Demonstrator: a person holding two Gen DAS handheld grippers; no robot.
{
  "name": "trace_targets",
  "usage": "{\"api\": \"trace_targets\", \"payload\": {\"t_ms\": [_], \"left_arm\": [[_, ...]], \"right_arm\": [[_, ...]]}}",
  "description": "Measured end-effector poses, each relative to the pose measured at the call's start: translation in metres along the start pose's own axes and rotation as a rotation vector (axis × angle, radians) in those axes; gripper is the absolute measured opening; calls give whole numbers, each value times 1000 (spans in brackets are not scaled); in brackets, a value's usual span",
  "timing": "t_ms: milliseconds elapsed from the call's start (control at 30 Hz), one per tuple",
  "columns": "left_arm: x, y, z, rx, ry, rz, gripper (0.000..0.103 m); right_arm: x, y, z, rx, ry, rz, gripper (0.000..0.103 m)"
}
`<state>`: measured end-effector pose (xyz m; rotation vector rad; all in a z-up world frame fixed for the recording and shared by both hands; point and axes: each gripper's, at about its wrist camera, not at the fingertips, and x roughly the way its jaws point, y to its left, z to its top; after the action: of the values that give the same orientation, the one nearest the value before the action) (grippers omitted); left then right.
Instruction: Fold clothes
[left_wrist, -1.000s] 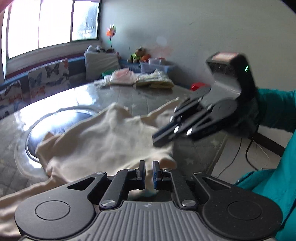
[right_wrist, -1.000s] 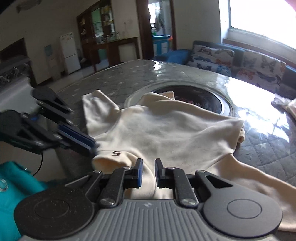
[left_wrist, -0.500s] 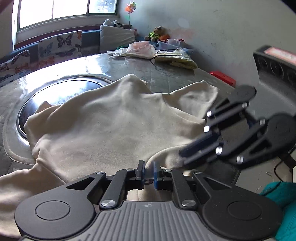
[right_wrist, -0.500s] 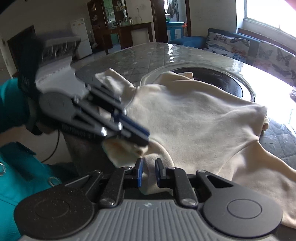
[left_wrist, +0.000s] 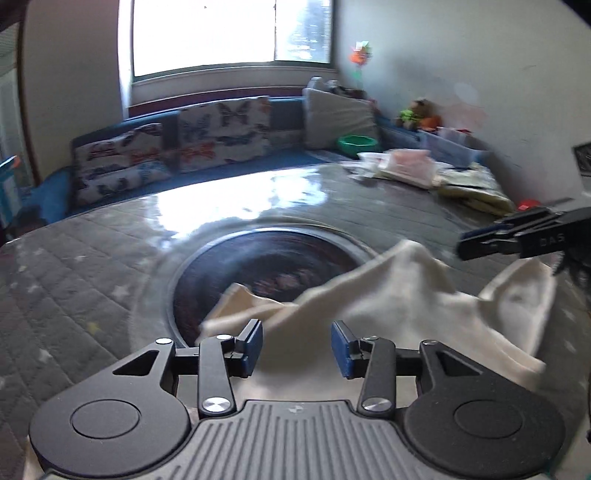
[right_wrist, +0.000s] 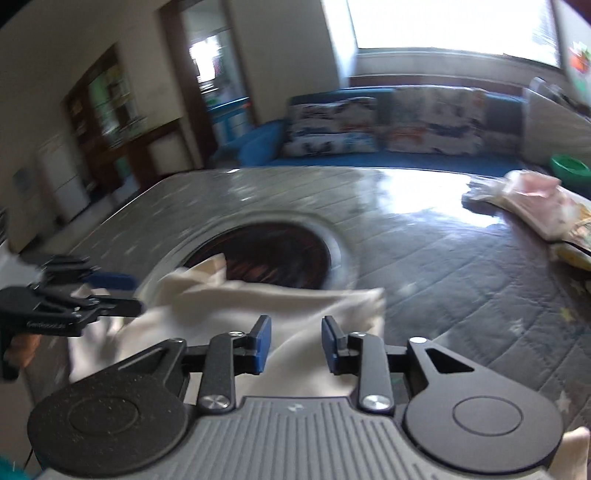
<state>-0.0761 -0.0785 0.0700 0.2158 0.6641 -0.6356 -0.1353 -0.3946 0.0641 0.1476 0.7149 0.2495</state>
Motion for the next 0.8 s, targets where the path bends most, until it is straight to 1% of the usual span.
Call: {"api": "trace_targets", "payload": {"t_ms": [100, 133, 333, 433, 533, 633, 700, 733, 767, 800], "left_arm": [[26, 19, 12, -44, 28, 66, 44], [34, 23, 15, -57, 39, 77, 44], [84, 39, 26, -66, 107, 78, 44], [98, 42, 27, -74, 129, 43, 44], [107, 40, 27, -66, 158, 21, 42], [111, 39, 23, -52, 169, 1, 34], [110, 39, 22, -56, 156, -18, 22], [110, 37, 22, -54, 151, -20, 20], [110, 36, 22, -53, 146, -21, 14], [110, 35, 22, -48, 140, -17, 12]], "right_arm": [[18, -18, 12, 56, 6, -35, 36], [23, -24, 15, 75, 11, -42, 36], [53, -53, 25, 201, 54, -39, 36], [67, -62, 27, 260, 79, -19, 36], [75, -65, 27, 281, 104, 2, 35], [82, -64, 28, 277, 133, 16, 35], [85, -62, 28, 273, 141, 19, 33], [87, -61, 28, 272, 147, 21, 32], [89, -60, 28, 271, 152, 20, 25], [91, -59, 27, 271, 154, 18, 18]]}}
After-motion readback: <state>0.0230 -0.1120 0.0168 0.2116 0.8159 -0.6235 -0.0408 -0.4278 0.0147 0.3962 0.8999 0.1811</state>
